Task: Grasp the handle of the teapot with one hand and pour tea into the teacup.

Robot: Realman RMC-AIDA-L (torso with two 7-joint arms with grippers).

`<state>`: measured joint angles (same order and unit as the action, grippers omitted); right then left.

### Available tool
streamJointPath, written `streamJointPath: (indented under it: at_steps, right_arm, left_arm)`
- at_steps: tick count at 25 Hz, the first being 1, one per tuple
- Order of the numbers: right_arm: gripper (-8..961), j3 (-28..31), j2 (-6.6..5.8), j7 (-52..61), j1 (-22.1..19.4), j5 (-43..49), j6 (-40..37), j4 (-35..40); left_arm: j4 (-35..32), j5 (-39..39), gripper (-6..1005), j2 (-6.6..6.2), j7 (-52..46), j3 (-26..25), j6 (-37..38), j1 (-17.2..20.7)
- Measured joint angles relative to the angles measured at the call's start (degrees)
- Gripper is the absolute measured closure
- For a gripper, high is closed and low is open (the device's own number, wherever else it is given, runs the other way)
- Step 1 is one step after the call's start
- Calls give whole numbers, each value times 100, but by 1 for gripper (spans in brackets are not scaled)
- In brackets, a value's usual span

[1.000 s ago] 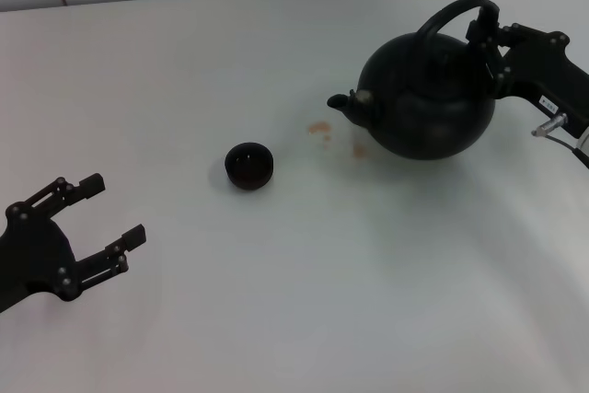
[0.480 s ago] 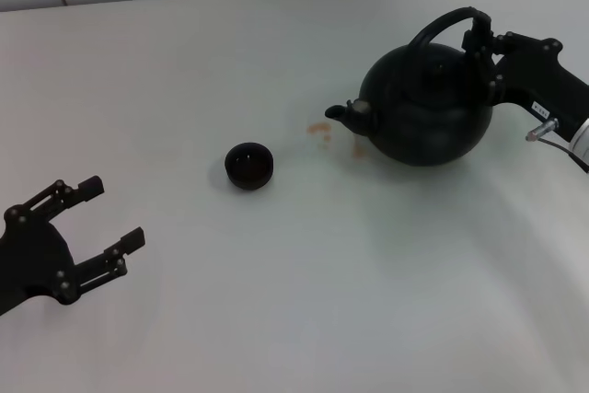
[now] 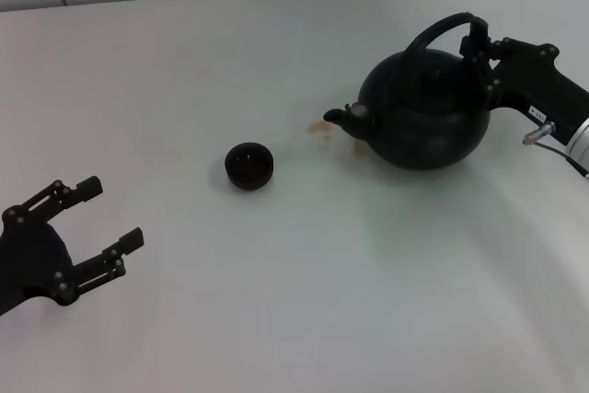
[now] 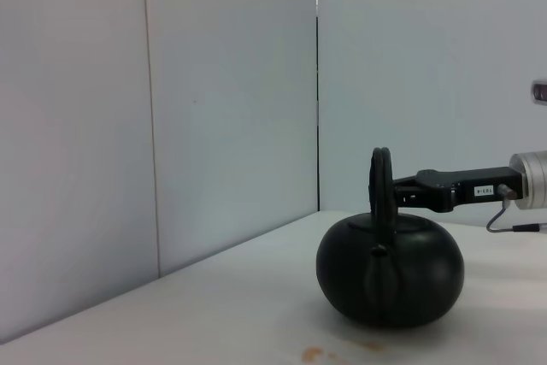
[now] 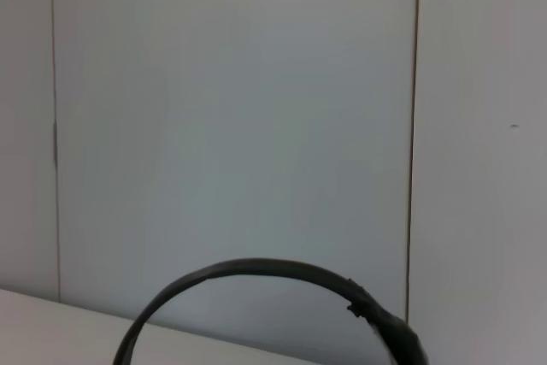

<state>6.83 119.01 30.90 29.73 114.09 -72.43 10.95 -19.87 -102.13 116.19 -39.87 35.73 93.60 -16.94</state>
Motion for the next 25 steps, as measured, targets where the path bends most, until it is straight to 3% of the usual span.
streamJointPath:
  at_steps: [13,16,21,25]
  right_arm:
    - [849,67,-1,4,-29,-27,15,-5]
    - [653,80,-1,4,-43,-69,18,-4]
    - [429,86,0,-155,-85,-97,-44,1]
    - [346,85,4,-165,-103,-99,-100,-5]
  left_arm:
    - [1,0,194,1,-3,-87,71,22]
    - [1,0,194,5,-3,-101,80,28]
    - [0,0,194,17,-3,-108,88,51]
    - [1,0,194,24,15,-111,88,60]
